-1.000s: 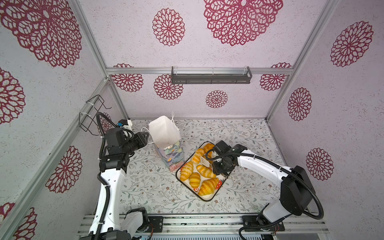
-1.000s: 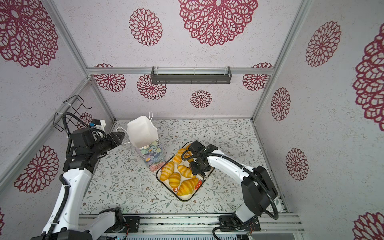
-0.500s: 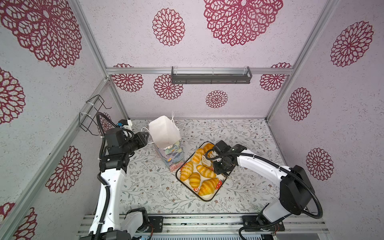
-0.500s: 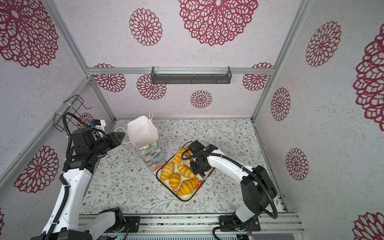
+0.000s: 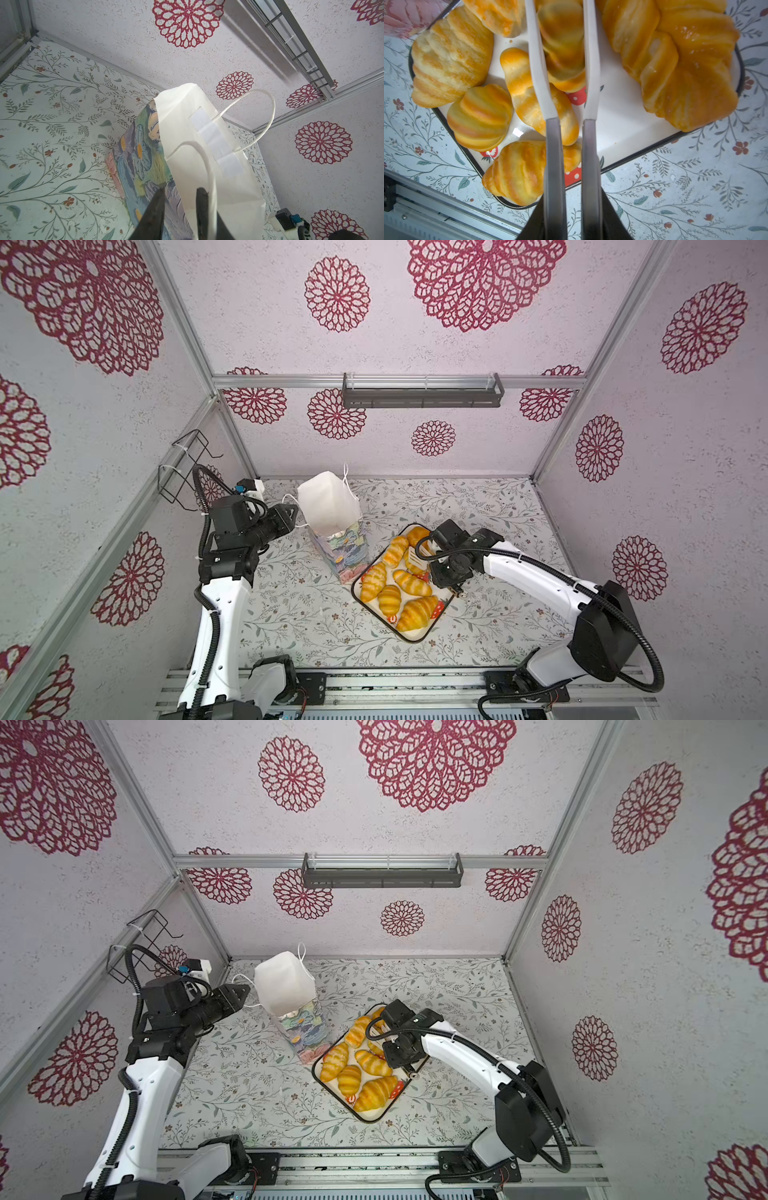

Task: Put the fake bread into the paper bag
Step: 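Lower the tongs onto another croissant and squeeze them shut with the right gripper, then lift the gripped croissant with the tongs toward the bag opening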

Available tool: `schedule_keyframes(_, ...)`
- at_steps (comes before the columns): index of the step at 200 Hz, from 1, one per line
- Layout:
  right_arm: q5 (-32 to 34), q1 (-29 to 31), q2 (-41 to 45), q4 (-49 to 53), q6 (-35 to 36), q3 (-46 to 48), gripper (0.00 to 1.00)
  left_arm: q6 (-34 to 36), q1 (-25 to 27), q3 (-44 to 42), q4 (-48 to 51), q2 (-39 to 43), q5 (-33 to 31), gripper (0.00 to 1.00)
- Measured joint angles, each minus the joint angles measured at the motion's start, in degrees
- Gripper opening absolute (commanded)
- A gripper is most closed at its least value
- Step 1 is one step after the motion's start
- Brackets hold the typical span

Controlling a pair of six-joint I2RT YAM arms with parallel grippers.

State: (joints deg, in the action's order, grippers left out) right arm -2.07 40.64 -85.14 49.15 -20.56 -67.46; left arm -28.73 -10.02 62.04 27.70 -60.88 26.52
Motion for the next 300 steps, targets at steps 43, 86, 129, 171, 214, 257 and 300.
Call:
schedule_keyframes(43, 0.59, 0.0, 2.54, 2.4, -0.02, -0.26, 0.3, 0.0, 0.0, 0.0, 0.0, 0.0, 0.0, 0.3)
schedule_keyframes(86, 0.72, 0.0, 3.28, 3.89, -0.02, -3.82, 0.29, 0.0, 0.0, 0.0, -0.02, 0.0, 0.0, 0.31)
schedule_keyframes(129, 0.72, 0.02, 3.41, 5.05, 0.02, -9.27, 0.29, 0.0, 0.0, 0.0, -0.02, 0.0, 0.02, 0.32)
schedule_keyframes(171, 0.76, 0.61, 3.41, 6.45, 0.44, -16.76, 0.29, 0.0, 0.0, 0.0, -0.02, -0.02, 0.02, 0.33)
schedule_keyframes(214, 1.73, 3.08, 2.12, 7.89, 1.55, -26.69, 0.3, 0.02, 0.0, 0.0, 0.04, -0.66, -0.2, 0.33)
schedule_keyframes(257, 2.49, 6.19, -1.66, 8.15, 2.97, -34.75, 0.3, 0.22, 0.0, 0.0, 0.24, -0.79, -1.4, 0.34)
schedule_keyframes(300, 3.5, 9.01, -4.61, 8.11, 3.56, -38.91, 0.3, 0.48, 0.0, 0.0, 0.96, -1.64, -3.15, 0.34)
